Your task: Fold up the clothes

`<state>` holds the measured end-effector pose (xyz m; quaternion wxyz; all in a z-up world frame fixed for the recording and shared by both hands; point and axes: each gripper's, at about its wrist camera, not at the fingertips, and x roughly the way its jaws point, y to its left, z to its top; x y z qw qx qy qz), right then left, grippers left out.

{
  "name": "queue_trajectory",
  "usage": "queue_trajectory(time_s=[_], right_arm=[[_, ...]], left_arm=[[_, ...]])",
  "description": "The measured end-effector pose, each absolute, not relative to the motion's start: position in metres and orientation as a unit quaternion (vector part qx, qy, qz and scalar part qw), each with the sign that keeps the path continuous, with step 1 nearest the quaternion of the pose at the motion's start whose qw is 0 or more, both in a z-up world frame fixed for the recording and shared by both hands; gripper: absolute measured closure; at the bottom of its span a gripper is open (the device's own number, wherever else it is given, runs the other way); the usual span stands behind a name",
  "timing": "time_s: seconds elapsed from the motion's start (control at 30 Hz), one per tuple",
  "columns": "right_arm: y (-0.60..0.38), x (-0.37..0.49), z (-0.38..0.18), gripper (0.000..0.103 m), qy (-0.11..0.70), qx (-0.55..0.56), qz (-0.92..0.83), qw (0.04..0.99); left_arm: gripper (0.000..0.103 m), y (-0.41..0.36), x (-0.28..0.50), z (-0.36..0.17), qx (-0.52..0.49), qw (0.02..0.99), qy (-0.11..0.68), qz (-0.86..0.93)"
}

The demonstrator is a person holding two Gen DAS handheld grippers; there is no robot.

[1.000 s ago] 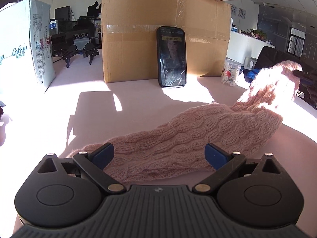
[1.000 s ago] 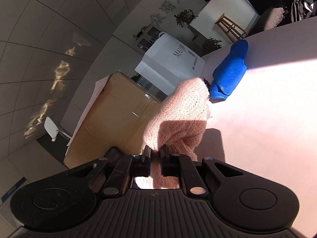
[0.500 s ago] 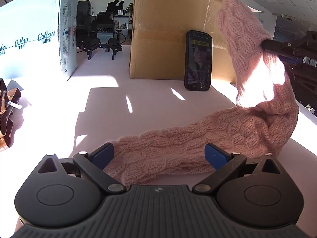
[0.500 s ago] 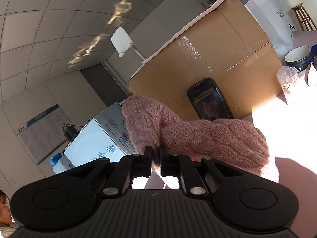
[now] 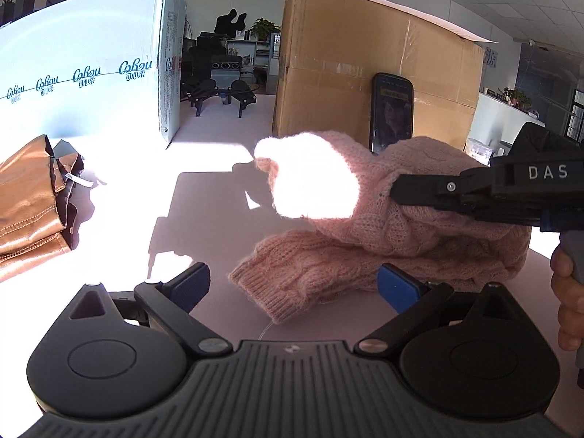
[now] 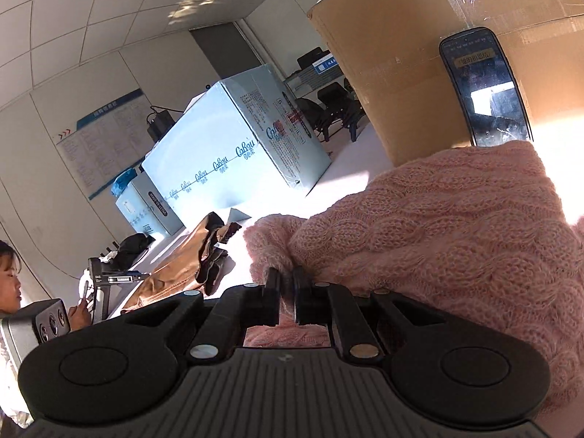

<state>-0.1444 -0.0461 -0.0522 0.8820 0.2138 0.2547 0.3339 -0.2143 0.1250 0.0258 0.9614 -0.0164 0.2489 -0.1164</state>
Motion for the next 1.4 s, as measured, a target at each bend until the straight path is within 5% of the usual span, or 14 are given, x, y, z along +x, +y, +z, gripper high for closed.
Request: queue_trajectory(time_s=[0.5, 0.7, 0.93, 1.0, 1.17, 1.4], right_arm=[[-0.037, -0.159, -0.051, 0.096, 0.246, 0.186, 0.411, 0.858], [-0.027, -0.148, -0.07, 0.096, 0.304, 0.172, 0.422, 0.837], [-0.028, -0.144, -0.078, 0.095, 0.326, 0.185, 0.42, 0.827], [-0.026, -0.147, -0.075, 0.092, 0.32, 0.174, 0.421, 0.831], [-0.027, -0.157, -0.066, 0.048, 0.308, 0.171, 0.441, 0.825], [-0.032, -0.18, -0.051, 0.042, 0.263, 0.118, 0.448, 0.846]], left_arm=[[0.005, 0.15, -0.221, 0.024, -0.005, 0.963, 0.261, -0.067], [0.005, 0.161, -0.235, 0.026, 0.029, 0.962, 0.267, -0.042], [0.005, 0.173, -0.238, 0.044, -0.047, 0.958, 0.271, -0.08], [0.004, 0.163, -0.238, 0.055, -0.052, 0.96, 0.253, -0.107], [0.0, 0.132, -0.241, 0.082, -0.008, 0.971, 0.194, -0.141], [0.0, 0.101, -0.22, 0.089, 0.011, 0.966, 0.196, -0.169]])
